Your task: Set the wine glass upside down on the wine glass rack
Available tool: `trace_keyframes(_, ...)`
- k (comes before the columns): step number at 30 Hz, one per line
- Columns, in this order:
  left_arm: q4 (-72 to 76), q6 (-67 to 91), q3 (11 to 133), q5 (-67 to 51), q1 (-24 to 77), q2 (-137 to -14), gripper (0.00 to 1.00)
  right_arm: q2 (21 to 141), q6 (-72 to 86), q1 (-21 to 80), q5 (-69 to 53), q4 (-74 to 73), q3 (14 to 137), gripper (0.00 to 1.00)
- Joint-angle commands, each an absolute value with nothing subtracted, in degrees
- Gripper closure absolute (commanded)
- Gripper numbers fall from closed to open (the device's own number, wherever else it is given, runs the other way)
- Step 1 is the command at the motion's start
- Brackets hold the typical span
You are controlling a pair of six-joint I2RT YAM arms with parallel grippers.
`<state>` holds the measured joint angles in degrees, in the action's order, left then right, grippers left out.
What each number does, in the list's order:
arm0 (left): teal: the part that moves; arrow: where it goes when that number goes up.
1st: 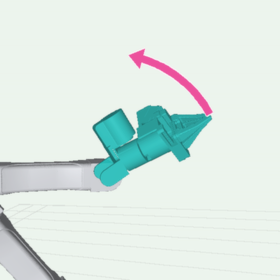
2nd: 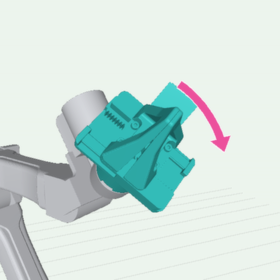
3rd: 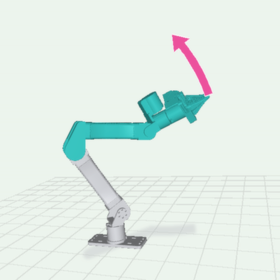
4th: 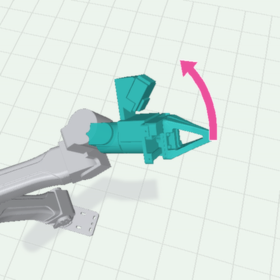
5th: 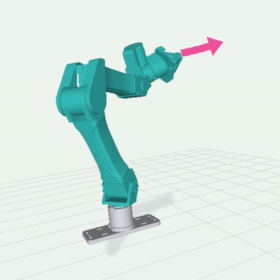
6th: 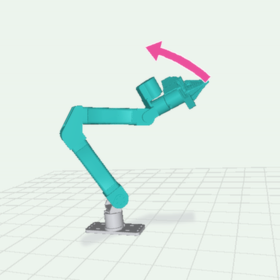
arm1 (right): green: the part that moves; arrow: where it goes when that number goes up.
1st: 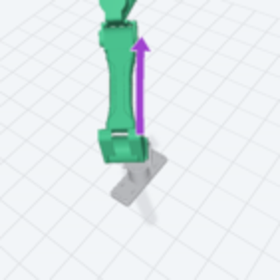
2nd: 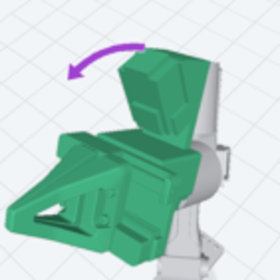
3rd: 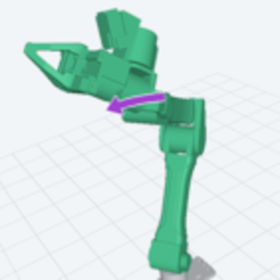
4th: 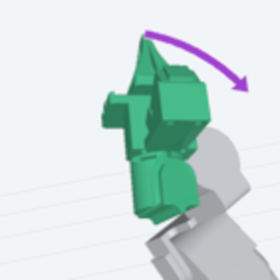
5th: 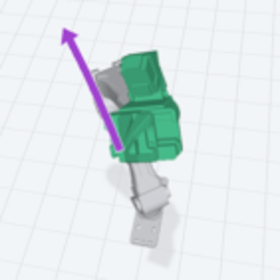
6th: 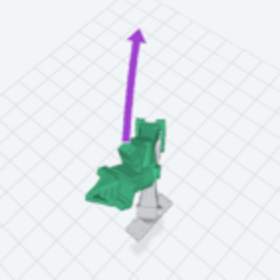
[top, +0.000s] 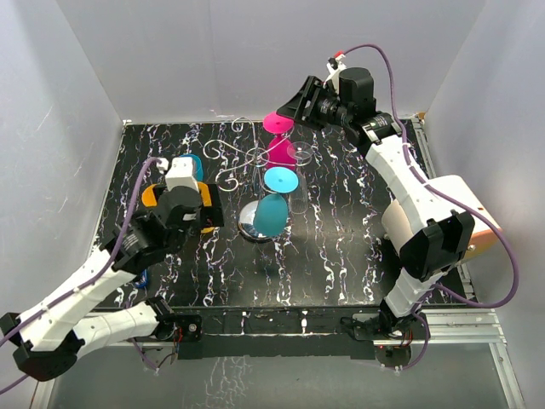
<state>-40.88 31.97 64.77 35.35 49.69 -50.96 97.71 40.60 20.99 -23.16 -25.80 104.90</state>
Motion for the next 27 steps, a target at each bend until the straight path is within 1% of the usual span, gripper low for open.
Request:
trace_keyframes(1,-46.2,27.8,69.4,40.9,49.8,-55.5,0.15,94.4,36.6,20.8,-18.2,-25.4,106.7,0.46)
trace_keyframes(4,-46.6,27.7,69.7,42.2,49.7,-57.4,0.31,93.1,36.0,20.8,-16.0,-25.0,105.4,0.42)
trace_keyframes(8,-47.0,29.9,69.3,43.0,49.0,-58.5,0.44,91.2,36.3,20.7,-14.5,-23.1,104.5,0.38)
trace_keyframes(13,-43.7,29.3,67.5,37.2,45.0,-58.5,0.46,88.0,36.5,20.3,-11.0,-21.7,103.4,0.36)
trace_keyframes(17,-41.4,29.4,65.3,30.0,38.1,-58.4,0.49,83.7,37.2,20.1,-8.0,-20.0,99.7,0.37)
trace_keyframes(24,-38.2,31.2,61.9,22.3,28.7,-59.9,0.55,74.8,37.3,20.0,-5.4,-19.2,91.8,0.38)
trace_keyframes(27,-38.2,32.3,61.9,19.3,22.9,-61.4,0.56,71.8,37.0,20.0,-5.1,-20.4,89.4,0.38)
